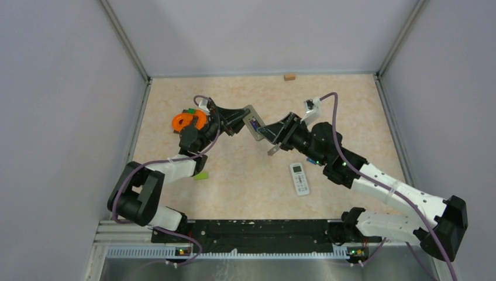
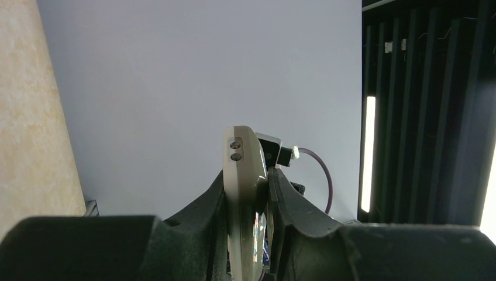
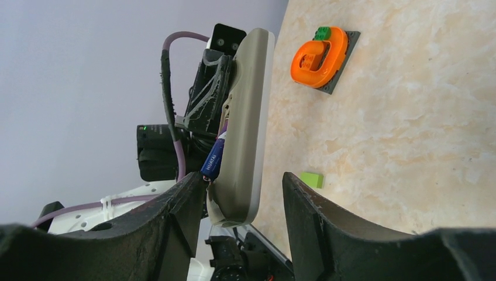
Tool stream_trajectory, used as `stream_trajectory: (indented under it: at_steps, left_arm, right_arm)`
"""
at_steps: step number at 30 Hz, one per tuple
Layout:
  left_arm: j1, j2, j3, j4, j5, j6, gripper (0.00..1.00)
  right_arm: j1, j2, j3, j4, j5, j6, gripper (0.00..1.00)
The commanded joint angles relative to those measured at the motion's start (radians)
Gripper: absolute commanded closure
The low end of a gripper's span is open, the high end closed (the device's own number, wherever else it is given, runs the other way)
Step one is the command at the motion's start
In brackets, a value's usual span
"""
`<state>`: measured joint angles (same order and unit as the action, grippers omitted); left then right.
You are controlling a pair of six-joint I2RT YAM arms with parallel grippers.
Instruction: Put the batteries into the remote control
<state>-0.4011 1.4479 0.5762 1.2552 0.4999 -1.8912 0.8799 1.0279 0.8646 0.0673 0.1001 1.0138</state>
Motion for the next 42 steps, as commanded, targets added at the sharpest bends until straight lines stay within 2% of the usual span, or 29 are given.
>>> stream_trajectory:
  at_steps: [1,23,31,37,42]
  left_arm:
    - [-0.004,-0.038,0.025,0.066,0.006,0.009,1.00]
    - [-0.008,-0.054,0.033,0.088,0.051,0.038,1.00]
    - [-0.007,-0.039,0.031,0.079,0.044,0.055,1.00]
    - [-0.007,-0.016,0.034,0.087,0.042,0.055,1.00]
    - [-0.007,-0.015,0.030,0.081,0.039,0.067,1.00]
  right_arm:
    - [0.000,-0.004,0.017,0.046,-0.026,-0.003,0.47]
    - [-0.061,0.075,0.008,-0.001,-0.097,0.100,0.62]
    - [-0.068,0.016,-0.044,0.083,-0.148,0.049,0.38]
    - [-0.070,-0.023,-0.070,0.116,-0.161,0.041,0.32]
    - [-0.070,-0.044,-0.080,0.137,-0.165,0.043,0.31]
